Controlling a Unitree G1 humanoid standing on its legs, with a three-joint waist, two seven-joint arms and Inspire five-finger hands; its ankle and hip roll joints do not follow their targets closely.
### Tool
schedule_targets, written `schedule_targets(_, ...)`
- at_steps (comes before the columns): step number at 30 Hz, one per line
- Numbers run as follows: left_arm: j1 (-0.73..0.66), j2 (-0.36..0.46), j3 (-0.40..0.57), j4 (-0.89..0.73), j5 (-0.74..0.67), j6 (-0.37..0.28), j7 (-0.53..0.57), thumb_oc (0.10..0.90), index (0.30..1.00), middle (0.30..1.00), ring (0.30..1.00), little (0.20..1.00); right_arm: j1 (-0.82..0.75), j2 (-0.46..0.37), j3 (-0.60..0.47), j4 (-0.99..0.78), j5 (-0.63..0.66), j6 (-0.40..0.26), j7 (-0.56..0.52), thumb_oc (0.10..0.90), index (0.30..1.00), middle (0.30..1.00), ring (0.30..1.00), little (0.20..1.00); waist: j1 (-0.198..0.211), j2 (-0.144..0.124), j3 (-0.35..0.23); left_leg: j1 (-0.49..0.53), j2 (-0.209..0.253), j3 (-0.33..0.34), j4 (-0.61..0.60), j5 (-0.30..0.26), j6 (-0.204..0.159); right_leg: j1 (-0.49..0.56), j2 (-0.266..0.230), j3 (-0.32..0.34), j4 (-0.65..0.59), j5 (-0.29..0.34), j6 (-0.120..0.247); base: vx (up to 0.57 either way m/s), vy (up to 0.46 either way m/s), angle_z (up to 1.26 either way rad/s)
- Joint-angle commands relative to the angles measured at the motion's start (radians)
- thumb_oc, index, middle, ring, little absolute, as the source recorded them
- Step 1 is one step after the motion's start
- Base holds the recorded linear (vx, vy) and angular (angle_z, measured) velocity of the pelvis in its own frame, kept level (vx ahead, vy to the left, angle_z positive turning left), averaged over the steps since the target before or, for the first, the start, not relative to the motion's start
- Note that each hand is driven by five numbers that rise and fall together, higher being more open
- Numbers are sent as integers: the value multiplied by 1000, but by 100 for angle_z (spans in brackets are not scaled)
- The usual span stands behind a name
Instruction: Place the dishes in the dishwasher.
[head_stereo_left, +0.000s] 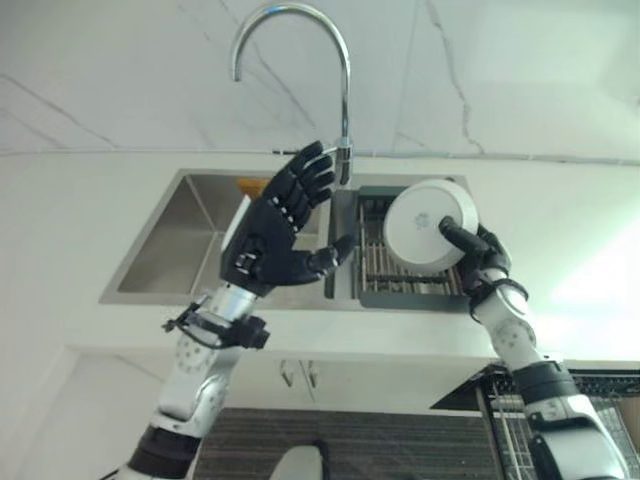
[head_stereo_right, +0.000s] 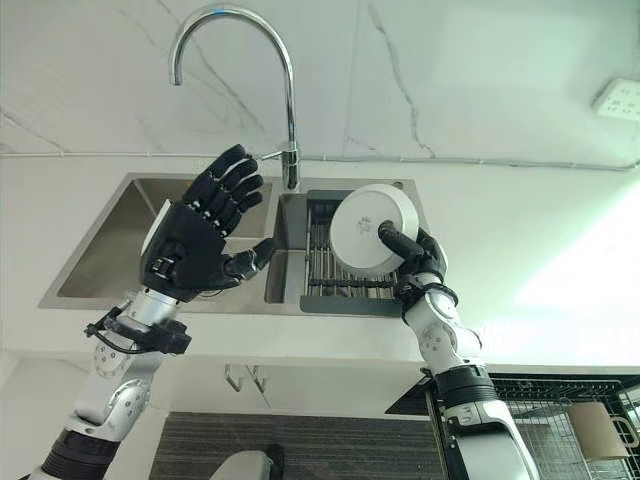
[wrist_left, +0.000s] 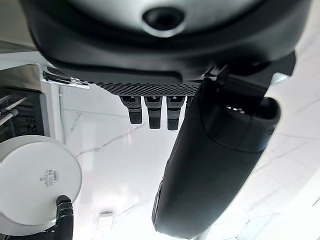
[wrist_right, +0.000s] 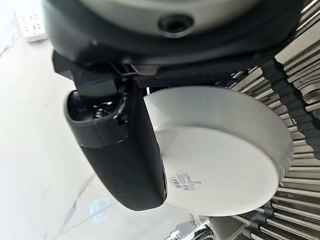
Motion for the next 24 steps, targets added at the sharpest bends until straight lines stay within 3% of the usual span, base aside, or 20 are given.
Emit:
schedule_targets(1, -77, 32, 8, -58, -21, -76, 18, 800, 900, 900, 900, 900, -95, -40, -42, -63, -70, -153, -15, 400, 300, 300, 300, 300, -3, -24, -87, 89, 27, 8, 11, -144, -67, -14, 23, -4, 74, -94, -9, 19, 44, 2)
schedule_targets(11, -53, 22, 21, -90, -66, -72, -27, 800, 900, 900, 900, 900, -42, -76, -62, -256, -242, -221, -27, 400, 300, 300, 300, 300, -28, -30, -84, 95, 20, 23, 11, -150, -57, -21, 18, 15, 74, -87, 2, 1, 50, -2)
schedule_targets(14, -49, 9, 9, -115, -129, 15, -115, 800, 900, 900, 900, 900, -28, -88, -71, -326, -378, -265, -68, 400, 300, 300, 300, 300, -42, -30, -83, 97, 17, 30, 11, -153, -52, -24, 16, 24, 74, -82, 8, -8, 63, -5)
schedule_targets(17, -54, 4, -24, -131, -165, 107, -207, 800, 900, 900, 900, 900, -29, -103, -78, -385, -395, -307, -83, 400, 300, 300, 300, 300, -58, -28, -79, 97, 16, 42, 11, -155, -50, -32, 14, 37, 74, -75, 15, -8, 80, -8)
schedule_targets(18, -50, 4, -45, -138, -210, 191, -291, 800, 900, 900, 900, 900, -19, -107, -87, -417, -399, -340, -90, 400, 300, 300, 300, 300, -68, -27, -78, 97, 16, 51, 11, -156, -47, -37, 13, 46, 74, -70, 20, 2, 87, -10)
schedule_targets(20, -46, 1, -66, -151, -243, 254, -352, 800, 900, 900, 900, 900, -7, -113, -97, -451, -399, -356, -94, 400, 300, 300, 300, 300, -81, -25, -75, 98, 17, 62, 11, -158, -45, -42, 10, 53, 74, -64, 26, -1, 88, -22)
schedule_targets(24, -26, -24, -165, -199, -412, 469, -543, 800, 900, 900, 900, 900, 39, -112, -124, -520, -430, -433, -111, 400, 300, 300, 300, 300, -120, -21, -63, 99, 18, 97, 11, -167, -38, -69, 0, 87, 74, -37, 51, 9, 119, -26)
